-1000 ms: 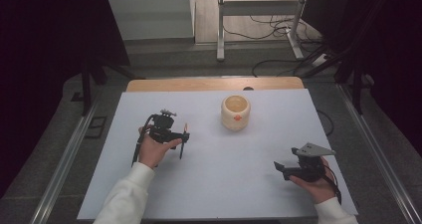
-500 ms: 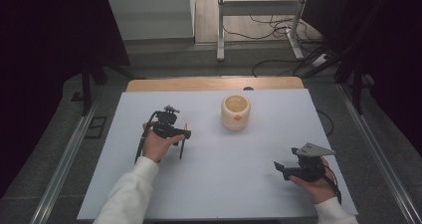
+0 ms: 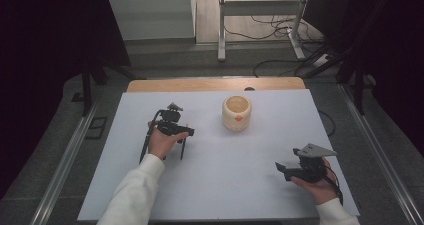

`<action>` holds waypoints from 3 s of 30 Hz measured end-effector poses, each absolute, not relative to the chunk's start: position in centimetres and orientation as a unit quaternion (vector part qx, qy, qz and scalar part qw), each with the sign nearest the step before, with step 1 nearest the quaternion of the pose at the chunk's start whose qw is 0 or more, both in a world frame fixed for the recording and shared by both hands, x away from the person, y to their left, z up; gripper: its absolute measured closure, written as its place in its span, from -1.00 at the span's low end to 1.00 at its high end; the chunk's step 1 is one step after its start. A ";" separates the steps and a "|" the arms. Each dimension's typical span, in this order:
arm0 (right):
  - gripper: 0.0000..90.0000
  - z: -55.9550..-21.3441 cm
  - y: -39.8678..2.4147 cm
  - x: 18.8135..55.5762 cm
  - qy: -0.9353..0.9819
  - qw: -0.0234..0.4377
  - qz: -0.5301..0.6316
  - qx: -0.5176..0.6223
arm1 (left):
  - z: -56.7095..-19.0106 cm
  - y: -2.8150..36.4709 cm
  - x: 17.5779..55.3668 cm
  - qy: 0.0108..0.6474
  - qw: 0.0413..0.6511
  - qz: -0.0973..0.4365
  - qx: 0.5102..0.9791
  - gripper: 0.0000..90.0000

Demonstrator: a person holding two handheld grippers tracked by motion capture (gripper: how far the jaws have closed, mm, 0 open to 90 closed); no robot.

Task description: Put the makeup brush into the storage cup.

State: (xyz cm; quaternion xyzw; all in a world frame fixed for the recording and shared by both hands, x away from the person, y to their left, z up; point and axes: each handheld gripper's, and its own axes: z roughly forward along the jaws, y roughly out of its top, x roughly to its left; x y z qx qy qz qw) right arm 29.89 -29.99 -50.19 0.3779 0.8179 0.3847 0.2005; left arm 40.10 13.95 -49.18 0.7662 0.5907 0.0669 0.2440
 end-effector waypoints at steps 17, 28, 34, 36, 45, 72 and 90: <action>-0.66 -50.2 -30.0 29.9 0.817 0.202 0.383 0.381 | -49.4 13.7 40.8 0.595 0.238 0.066 0.765 -0.48; -0.66 -50.1 -30.0 29.8 0.817 0.203 0.384 0.380 | -49.5 13.0 41.7 0.599 0.228 0.065 0.765 -0.48; -0.66 -50.1 -30.0 29.9 0.816 0.202 0.384 0.381 | -50.1 13.0 42.2 0.603 0.219 0.065 0.765 -0.43; -0.66 -50.2 -30.0 29.9 0.817 0.203 0.383 0.380 | -50.2 13.0 42.3 0.605 0.217 0.066 0.764 -0.39; -0.66 -50.2 -30.0 29.9 0.817 0.203 0.383 0.380 | -50.9 12.6 42.7 0.607 0.205 0.063 0.765 -0.24; -0.66 -50.2 -30.1 30.0 0.816 0.203 0.381 0.383 | -50.7 10.1 43.8 0.606 0.134 0.065 0.781 0.78; -0.66 -50.1 -30.2 30.0 0.815 0.206 0.381 0.385 | -50.6 11.3 43.7 0.602 0.168 0.031 0.780 0.87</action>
